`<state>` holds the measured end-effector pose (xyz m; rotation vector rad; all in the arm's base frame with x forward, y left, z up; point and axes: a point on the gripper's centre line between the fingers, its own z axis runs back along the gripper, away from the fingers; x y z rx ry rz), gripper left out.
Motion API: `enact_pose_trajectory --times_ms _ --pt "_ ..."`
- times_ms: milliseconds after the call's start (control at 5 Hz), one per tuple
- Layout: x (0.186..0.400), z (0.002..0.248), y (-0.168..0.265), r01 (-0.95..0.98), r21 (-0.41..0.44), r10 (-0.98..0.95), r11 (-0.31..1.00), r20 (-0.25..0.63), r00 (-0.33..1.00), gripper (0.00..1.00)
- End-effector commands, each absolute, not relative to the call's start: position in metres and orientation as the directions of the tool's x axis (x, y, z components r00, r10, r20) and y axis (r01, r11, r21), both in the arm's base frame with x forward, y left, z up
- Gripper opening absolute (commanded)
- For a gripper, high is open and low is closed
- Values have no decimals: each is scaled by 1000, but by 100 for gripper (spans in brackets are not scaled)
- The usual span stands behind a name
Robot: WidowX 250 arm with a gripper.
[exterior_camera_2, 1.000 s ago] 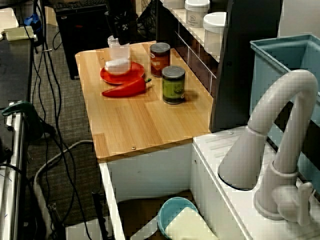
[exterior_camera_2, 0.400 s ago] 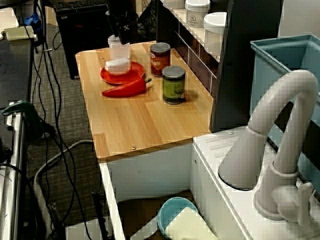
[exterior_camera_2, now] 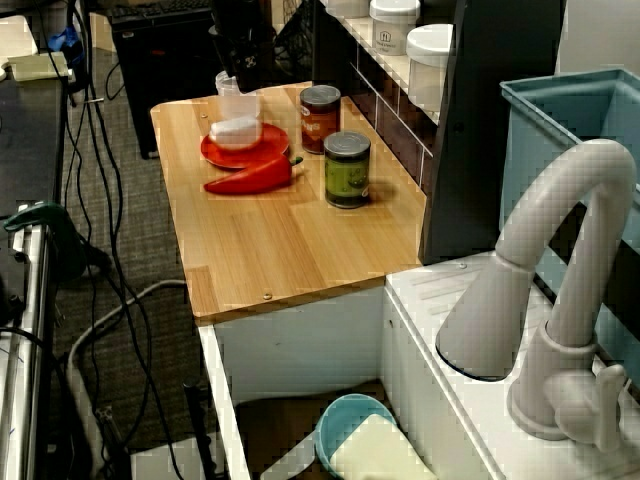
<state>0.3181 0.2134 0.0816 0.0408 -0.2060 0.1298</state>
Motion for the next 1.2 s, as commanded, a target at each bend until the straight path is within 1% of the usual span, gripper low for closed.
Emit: enact_pose_trajectory --times_ms 0,400,1000 --pt "323 89 217 -124 73 104 990 238 966 100" --pt "325 86 215 -118 78 98 990 227 969 100" --pt "328 86 214 -125 76 106 989 217 970 100"
